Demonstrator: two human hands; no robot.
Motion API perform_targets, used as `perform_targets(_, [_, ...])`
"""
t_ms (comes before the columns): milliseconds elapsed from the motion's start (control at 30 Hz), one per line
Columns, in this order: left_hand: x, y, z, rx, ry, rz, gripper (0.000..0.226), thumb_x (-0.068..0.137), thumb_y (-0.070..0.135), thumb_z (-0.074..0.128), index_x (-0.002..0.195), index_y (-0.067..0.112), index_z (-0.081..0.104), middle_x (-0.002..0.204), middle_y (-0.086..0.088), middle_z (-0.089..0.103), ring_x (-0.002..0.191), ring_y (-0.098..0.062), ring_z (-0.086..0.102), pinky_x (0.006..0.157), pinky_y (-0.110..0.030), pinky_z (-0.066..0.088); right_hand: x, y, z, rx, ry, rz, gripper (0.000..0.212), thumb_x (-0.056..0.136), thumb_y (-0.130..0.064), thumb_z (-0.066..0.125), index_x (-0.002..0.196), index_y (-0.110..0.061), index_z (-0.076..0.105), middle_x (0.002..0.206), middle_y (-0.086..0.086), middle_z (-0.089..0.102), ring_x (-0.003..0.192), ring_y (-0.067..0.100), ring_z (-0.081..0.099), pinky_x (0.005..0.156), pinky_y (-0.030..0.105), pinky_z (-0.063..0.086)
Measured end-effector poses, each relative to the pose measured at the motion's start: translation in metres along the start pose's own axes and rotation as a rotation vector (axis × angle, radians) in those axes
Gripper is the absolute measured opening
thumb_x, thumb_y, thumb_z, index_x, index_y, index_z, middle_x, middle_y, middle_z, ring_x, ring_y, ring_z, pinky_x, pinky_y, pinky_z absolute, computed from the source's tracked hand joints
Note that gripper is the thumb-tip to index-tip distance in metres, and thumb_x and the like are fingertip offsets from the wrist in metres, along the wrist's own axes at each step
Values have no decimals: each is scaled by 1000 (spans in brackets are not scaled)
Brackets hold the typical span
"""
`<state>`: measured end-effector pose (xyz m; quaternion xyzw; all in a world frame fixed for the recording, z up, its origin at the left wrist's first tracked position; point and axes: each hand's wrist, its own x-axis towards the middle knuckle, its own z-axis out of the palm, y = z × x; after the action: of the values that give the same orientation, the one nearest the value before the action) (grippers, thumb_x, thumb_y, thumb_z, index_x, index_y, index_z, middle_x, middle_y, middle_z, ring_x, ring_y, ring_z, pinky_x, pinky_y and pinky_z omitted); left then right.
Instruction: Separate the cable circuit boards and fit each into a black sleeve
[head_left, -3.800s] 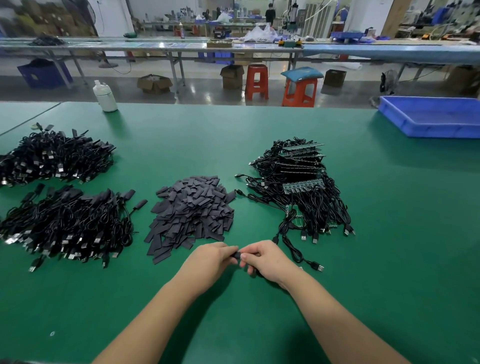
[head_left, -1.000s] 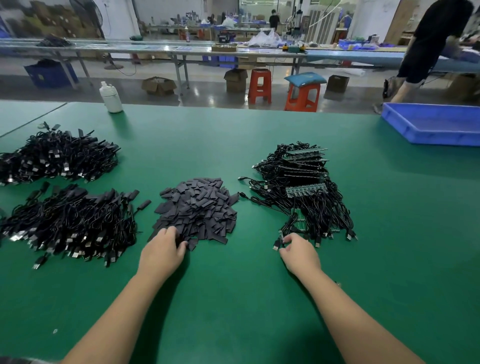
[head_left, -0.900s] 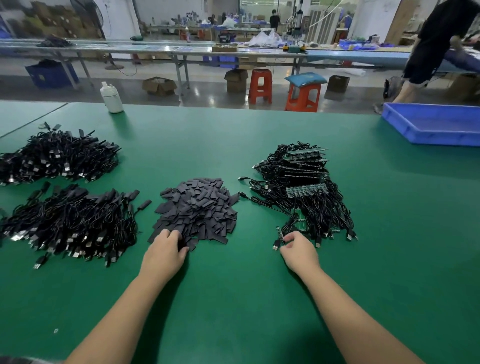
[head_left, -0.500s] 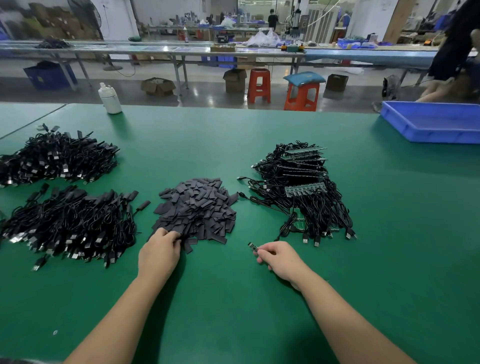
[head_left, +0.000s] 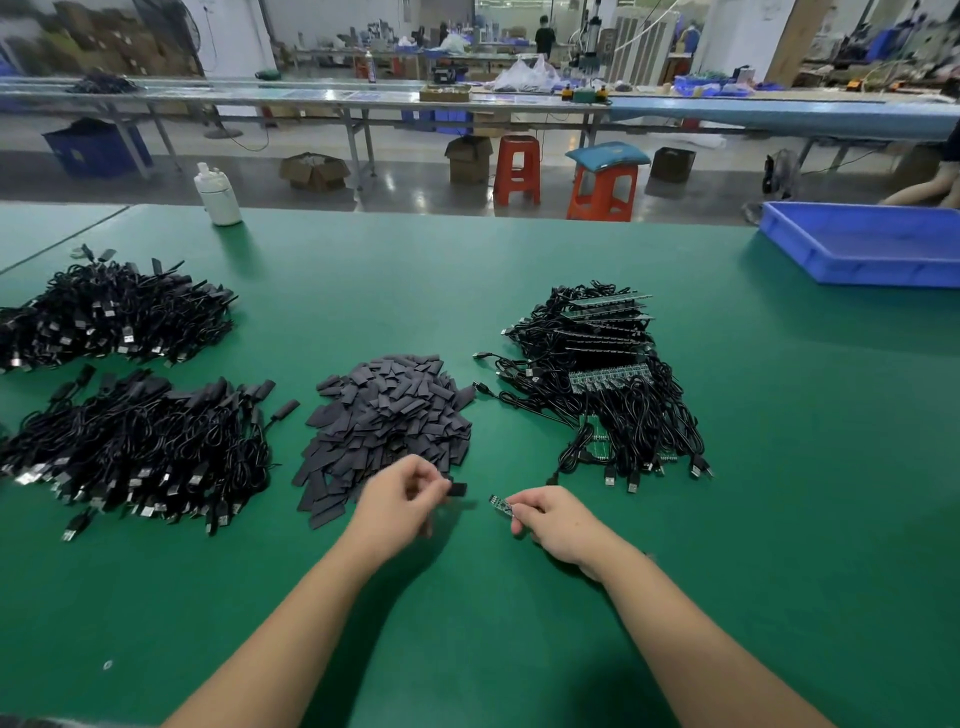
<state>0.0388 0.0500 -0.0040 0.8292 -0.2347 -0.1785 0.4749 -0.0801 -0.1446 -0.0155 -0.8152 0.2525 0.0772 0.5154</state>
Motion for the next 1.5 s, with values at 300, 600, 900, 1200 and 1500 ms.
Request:
perform_targets(300, [-13,4,42,-139,-94,41,21,92,12,68,106,27,72,68,3,66,51,-11,57,62,-26,52,-2,-9,1,14,24,-71,16,96,-32,60,90,-25,73,65,-9,62,58,9,50,57,23,41])
perform_targets(600, [-14,3,31,356,-2,467,25,90,32,70,113,24,73,97,13,59,84,-7,59,79,-25,49,-4,-8,1,35,-35,-73,24,94,-32,60,73,-27,72,59,-5,52,61,18,40,59,30,34])
perform_targets(900, [-15,2,21,272,58,421,19,86,28,75,104,21,78,90,10,72,83,-6,65,81,-28,51,-8,-10,-8,-10,-57,-118,27,101,-29,53,82,-27,71,53,-16,60,59,17,44,60,29,39])
perform_targets(1200, [-15,2,25,257,57,454,20,85,26,76,104,21,78,90,12,73,82,-2,65,79,-22,51,-7,-9,-6,25,-97,-117,27,101,-30,54,84,-26,73,51,-13,54,57,16,42,61,30,41])
perform_targets(1500, [-6,-3,19,488,-116,565,22,91,34,66,111,24,73,97,10,72,84,-10,65,79,-25,52,-6,-4,-7,-74,-137,-114,25,100,-34,54,85,-28,72,61,-9,52,60,13,47,61,30,45])
